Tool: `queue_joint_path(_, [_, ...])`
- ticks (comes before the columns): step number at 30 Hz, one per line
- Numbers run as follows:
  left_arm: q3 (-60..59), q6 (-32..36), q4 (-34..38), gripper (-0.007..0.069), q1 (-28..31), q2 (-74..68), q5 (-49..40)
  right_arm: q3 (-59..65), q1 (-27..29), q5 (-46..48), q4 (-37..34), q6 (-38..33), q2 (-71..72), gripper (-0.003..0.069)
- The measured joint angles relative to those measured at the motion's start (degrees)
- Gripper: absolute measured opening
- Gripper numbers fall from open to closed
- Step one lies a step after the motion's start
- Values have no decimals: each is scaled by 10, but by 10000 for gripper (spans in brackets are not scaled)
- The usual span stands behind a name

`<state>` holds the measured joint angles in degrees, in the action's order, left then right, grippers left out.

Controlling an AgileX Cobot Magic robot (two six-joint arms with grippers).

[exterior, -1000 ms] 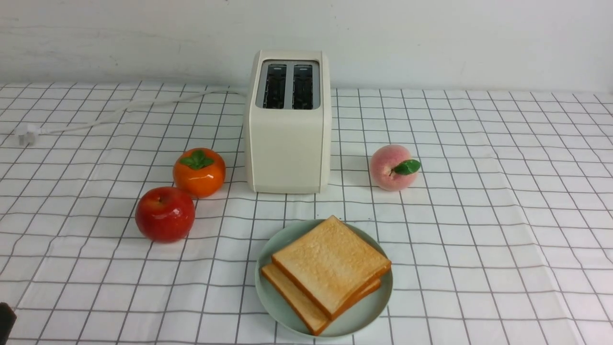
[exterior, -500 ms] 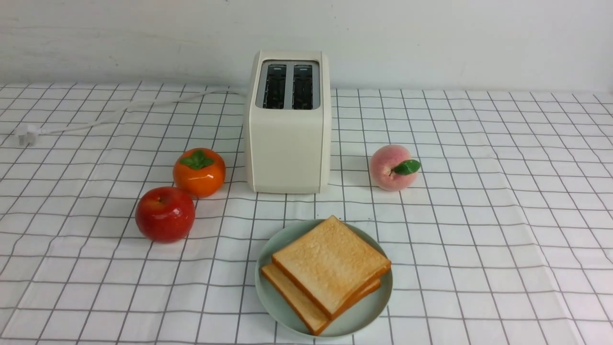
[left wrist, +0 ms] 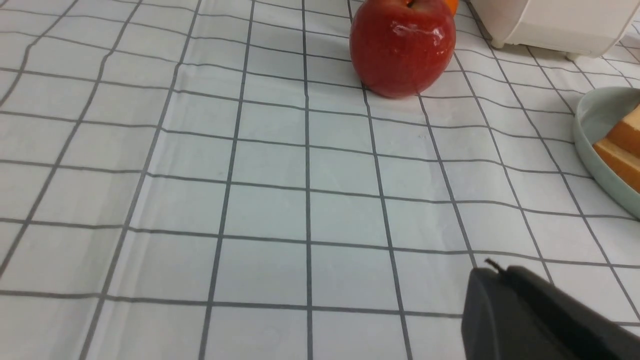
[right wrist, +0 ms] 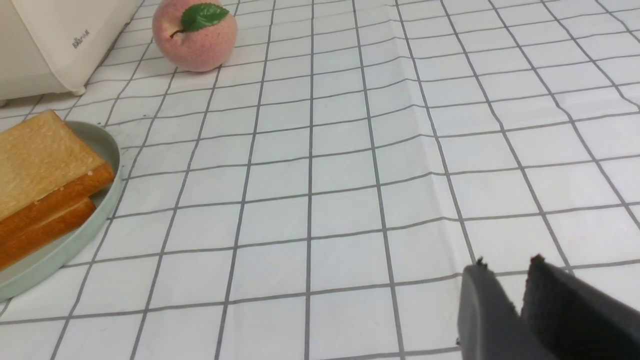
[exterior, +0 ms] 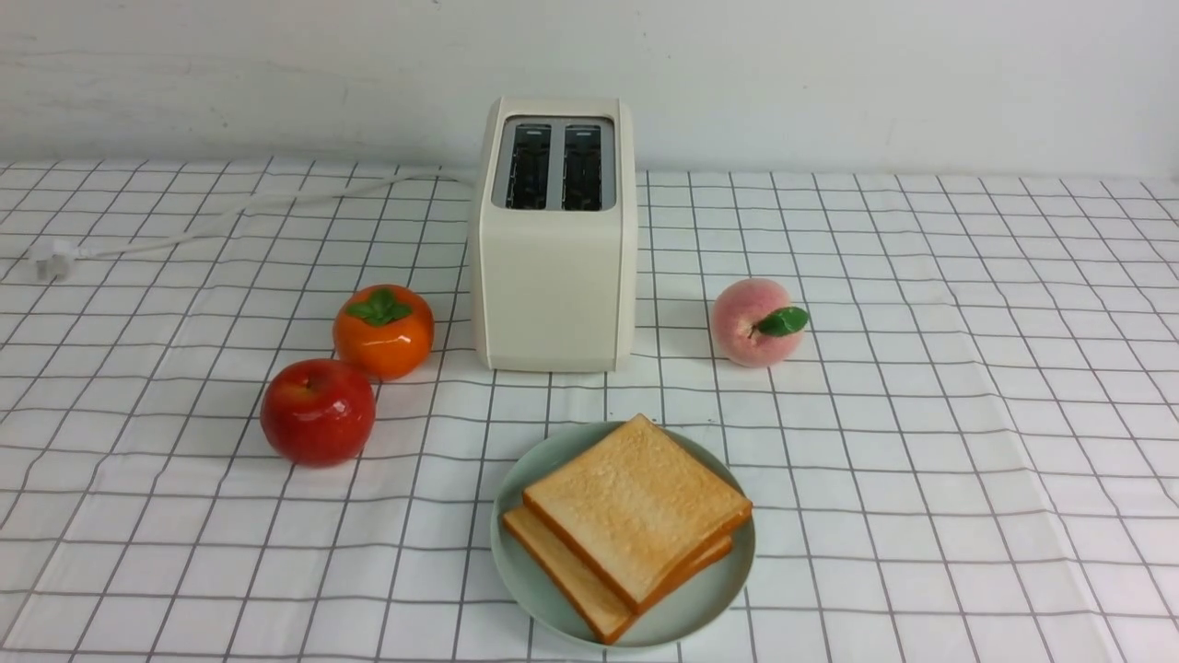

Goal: Take toasted bread from bread machine on white checkered table place on plate.

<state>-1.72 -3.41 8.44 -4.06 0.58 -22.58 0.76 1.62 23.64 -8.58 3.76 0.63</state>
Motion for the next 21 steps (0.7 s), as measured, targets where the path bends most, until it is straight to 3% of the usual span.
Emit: queue_joint_path(21, [0,-2,0,0,0,0,0,0,0,0,0,0,0,152])
